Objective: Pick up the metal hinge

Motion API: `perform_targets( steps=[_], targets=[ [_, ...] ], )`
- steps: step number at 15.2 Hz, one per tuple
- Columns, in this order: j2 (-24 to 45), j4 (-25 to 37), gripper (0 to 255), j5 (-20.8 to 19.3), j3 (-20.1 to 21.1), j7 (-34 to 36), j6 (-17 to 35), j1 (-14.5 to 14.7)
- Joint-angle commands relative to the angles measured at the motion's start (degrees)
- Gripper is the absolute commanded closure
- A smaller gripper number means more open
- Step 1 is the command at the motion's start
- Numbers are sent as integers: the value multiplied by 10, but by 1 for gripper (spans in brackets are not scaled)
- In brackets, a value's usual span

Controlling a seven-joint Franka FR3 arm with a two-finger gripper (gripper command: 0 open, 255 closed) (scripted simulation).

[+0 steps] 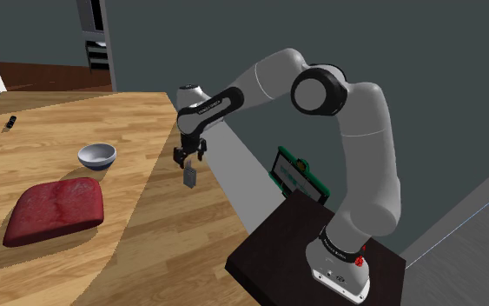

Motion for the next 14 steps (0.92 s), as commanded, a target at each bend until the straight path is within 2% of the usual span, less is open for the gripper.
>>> perform_targets(
  steps=[1,10,11,14],
  targets=[
    [35,38,0,-3,-1,4,-1,5],
    [77,44,0,-5,-3,6,35,6],
    [78,46,255,-5,-3,6,34,6],
    [79,46,255,-5,-3,6,34,6]
  ],
)
